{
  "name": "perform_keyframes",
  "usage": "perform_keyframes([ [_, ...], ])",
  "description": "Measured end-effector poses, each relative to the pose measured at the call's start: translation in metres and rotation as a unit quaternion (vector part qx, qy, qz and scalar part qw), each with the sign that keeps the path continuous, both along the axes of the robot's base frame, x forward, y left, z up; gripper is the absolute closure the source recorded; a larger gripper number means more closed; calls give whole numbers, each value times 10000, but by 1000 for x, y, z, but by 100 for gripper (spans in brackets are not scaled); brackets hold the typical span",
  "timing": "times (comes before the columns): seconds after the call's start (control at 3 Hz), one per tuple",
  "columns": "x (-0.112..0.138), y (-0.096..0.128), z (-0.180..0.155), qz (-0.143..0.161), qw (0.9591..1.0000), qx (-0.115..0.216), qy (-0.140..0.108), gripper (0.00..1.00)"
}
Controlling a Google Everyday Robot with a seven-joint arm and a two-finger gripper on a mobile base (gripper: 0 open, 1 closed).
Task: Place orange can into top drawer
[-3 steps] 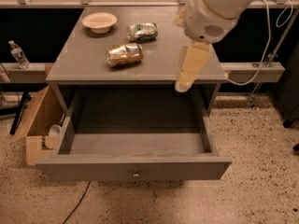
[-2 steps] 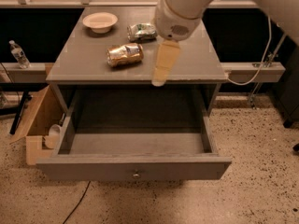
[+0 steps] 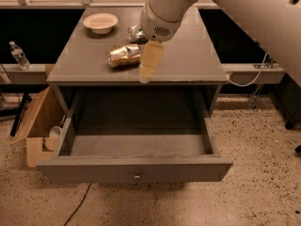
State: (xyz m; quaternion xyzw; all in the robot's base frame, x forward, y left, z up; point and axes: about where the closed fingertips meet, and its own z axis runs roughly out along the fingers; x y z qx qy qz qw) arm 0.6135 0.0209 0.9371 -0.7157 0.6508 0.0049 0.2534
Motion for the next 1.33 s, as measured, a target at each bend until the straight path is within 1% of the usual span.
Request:
perform_keyframes([
  [0.33, 37, 4, -23, 139, 9998, 39, 107, 0],
  [0.67, 83, 16, -49, 349, 9991, -2, 242, 0],
  [1.0, 107, 25, -61, 422, 9987, -35, 268, 0],
  [1.33, 118, 37, -70, 542, 9979, -99, 327, 0],
])
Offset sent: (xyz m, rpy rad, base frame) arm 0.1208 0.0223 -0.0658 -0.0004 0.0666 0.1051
